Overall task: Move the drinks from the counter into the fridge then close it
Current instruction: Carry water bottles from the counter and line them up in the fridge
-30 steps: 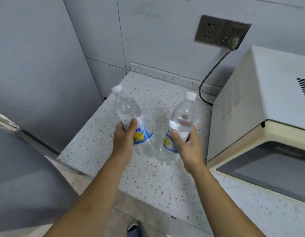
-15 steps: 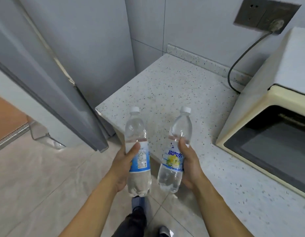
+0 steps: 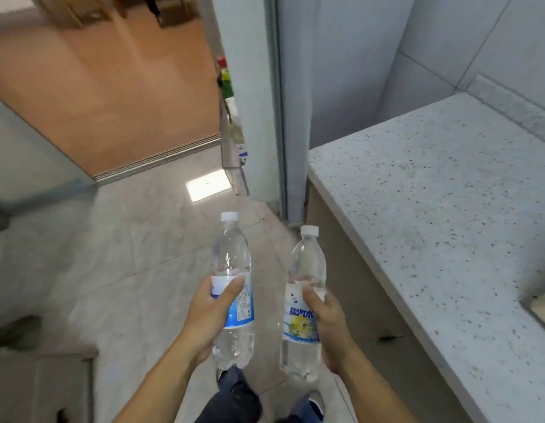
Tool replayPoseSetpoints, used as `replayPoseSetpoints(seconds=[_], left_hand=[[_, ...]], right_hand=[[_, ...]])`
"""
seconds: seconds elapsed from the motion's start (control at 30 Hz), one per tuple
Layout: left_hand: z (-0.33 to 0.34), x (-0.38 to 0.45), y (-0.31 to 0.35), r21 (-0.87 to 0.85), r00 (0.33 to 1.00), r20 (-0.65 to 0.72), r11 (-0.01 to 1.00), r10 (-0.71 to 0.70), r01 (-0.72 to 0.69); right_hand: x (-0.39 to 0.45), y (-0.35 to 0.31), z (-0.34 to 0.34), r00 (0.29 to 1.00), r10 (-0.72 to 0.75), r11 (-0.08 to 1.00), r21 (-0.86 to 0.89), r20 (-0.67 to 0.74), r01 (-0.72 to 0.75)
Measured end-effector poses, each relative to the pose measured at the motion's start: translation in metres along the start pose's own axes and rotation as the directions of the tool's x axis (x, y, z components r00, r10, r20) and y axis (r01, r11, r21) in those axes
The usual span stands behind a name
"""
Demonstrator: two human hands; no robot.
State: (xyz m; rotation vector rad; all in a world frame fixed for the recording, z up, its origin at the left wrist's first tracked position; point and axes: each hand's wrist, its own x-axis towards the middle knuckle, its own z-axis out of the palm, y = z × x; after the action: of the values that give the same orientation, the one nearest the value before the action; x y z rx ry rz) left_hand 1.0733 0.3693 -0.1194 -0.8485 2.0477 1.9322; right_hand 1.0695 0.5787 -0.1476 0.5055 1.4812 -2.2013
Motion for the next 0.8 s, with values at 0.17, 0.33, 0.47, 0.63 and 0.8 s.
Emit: replayPoseSetpoints(seconds=[0.17,0.33,0.47,0.63,0.8], left_hand=[[-0.066,0.009,-0.007,-0.080,0.992,-0.127,0.997,0.014,-0.024],[-0.139,0.024,-0.006,-0.151,0.980,-0.197,0.986,0.036,-0.067],[-0.198,0.043,-0.003,-0.203,0.970,-0.236,0.973,0.056,-0.106],[-0.263,0.071,0.006,-0.226,0.961,-0.263,0.962,0.091,-0.153],[-0.302,0.108,0.018,-0.267,0.963,-0.257,0.953,0.075,-0.145]], right_hand=[[0.023,0.017,0.068,0.994,0.036,0.992,-0.126,0.107,-0.022],[0.048,0.027,0.148,0.981,0.067,0.981,-0.190,0.184,-0.031],[0.072,0.036,0.215,0.976,0.068,0.968,-0.252,0.207,-0.014],[0.104,0.044,0.290,0.971,0.055,0.952,-0.306,0.231,0.019],[0.136,0.041,0.338,0.963,0.075,0.942,-0.334,0.259,0.016]])
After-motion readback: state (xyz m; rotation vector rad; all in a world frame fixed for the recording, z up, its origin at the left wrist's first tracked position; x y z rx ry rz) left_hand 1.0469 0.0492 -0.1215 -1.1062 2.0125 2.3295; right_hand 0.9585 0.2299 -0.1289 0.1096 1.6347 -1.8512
